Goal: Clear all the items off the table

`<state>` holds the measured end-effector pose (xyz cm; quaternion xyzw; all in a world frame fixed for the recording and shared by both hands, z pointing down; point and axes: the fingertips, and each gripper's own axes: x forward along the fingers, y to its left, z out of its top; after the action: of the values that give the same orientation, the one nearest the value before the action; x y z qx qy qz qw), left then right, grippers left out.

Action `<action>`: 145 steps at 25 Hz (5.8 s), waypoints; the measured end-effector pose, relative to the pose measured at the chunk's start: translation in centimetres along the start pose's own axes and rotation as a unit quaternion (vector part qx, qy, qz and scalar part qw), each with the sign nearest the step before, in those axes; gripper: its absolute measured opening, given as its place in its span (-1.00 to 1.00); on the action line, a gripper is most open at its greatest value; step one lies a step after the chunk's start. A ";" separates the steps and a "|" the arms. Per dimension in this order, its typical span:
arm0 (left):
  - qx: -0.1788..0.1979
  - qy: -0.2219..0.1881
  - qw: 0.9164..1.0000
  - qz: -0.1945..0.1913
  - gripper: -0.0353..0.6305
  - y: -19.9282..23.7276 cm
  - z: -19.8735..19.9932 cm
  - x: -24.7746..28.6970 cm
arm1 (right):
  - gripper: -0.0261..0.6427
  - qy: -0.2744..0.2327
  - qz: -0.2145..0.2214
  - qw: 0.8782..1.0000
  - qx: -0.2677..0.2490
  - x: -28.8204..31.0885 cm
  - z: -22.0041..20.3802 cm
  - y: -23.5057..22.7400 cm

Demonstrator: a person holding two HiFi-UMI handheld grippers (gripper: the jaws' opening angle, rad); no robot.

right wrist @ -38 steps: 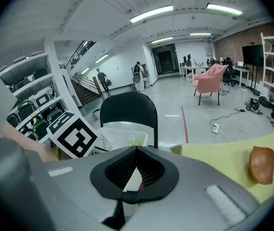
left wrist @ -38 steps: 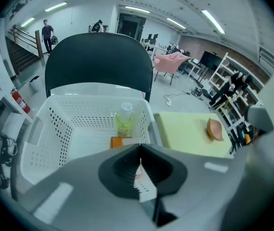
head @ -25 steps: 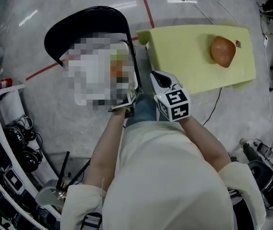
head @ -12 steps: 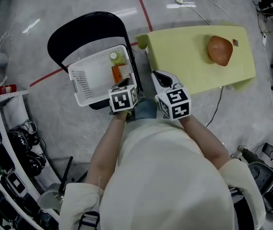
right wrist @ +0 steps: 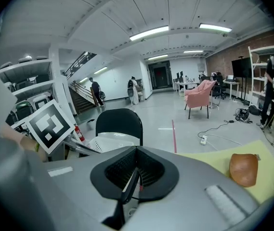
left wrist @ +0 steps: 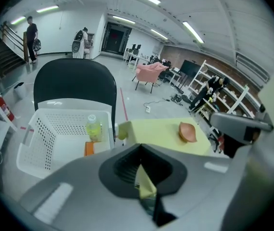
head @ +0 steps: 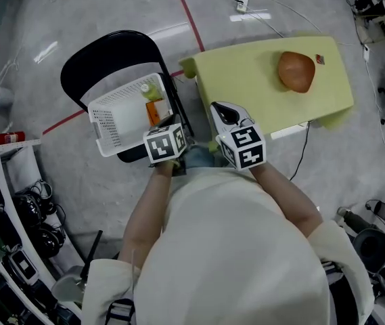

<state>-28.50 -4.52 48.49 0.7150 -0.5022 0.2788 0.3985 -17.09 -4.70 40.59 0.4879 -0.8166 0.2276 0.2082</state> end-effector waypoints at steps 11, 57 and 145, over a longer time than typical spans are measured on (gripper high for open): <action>0.053 -0.019 0.998 -0.034 -0.87 -10.7 -0.4 0.5 | -0.93 -0.020 -0.040 0.999 0.022 -7.9 -2.2 -8.0; 0.242 -0.025 0.947 -0.211 -0.87 -45.8 -7.5 5.1 | -0.93 -0.057 -0.254 0.950 0.174 -34.0 -18.2 -30.7; 0.054 0.069 0.996 -0.033 -0.26 -39.2 1.5 48.6 | -0.77 0.157 -0.171 0.957 0.172 1.1 -25.3 -68.4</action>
<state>24.92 -22.96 75.19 0.7305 -0.4337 0.3410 0.4025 46.42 -19.71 73.22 0.6071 -0.6261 0.3995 0.2826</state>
